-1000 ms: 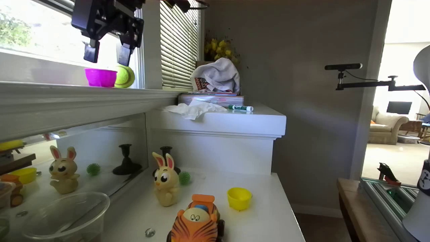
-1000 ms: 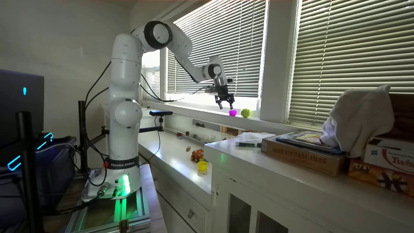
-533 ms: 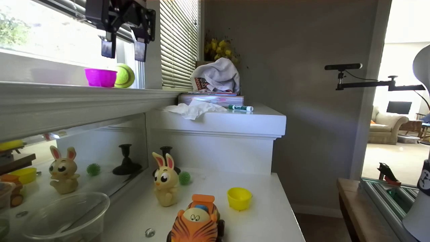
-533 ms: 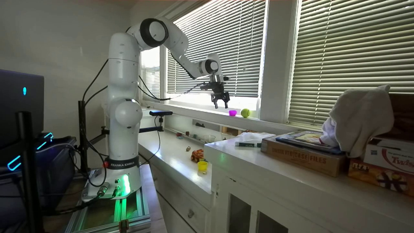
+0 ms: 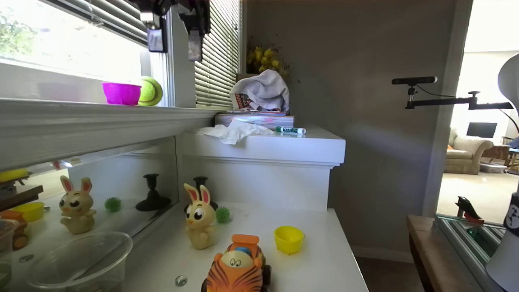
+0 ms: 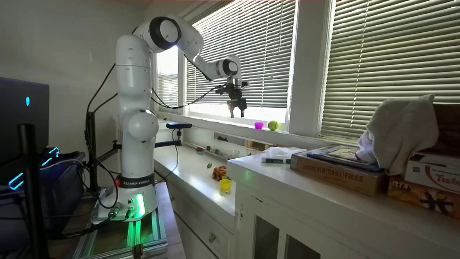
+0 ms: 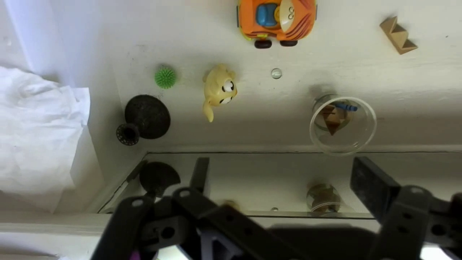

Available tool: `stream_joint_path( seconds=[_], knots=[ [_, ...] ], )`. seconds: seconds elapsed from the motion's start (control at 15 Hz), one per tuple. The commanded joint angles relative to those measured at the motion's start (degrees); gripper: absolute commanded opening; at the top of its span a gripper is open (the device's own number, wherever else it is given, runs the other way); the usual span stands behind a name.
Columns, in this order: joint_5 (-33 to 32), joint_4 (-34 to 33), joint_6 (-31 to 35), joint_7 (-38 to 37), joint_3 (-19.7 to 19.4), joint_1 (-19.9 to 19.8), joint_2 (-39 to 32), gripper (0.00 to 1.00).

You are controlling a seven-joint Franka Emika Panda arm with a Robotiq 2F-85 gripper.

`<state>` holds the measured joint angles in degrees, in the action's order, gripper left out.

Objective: Put the purple bowl on the window sill

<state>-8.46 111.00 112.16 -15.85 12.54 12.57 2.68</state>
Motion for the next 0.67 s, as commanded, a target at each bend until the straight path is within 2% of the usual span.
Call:
stream_joint_path(
  seconds=[0.0,0.4,0.47,0.6],
  knots=[
    [3.92,2.64,-4.66,-1.15,0.76,0.35,6.8,1.0],
    [4.87,5.88,-9.51,-3.41,1.0,-0.7,14.04,1.0],
    [3.52,2.39,-9.13,-2.23,1.62,-0.62,10.39,1.0],
    [3.49,2.77,-9.21,-2.25,1.67,-0.72,10.97,1.0]
  ],
)
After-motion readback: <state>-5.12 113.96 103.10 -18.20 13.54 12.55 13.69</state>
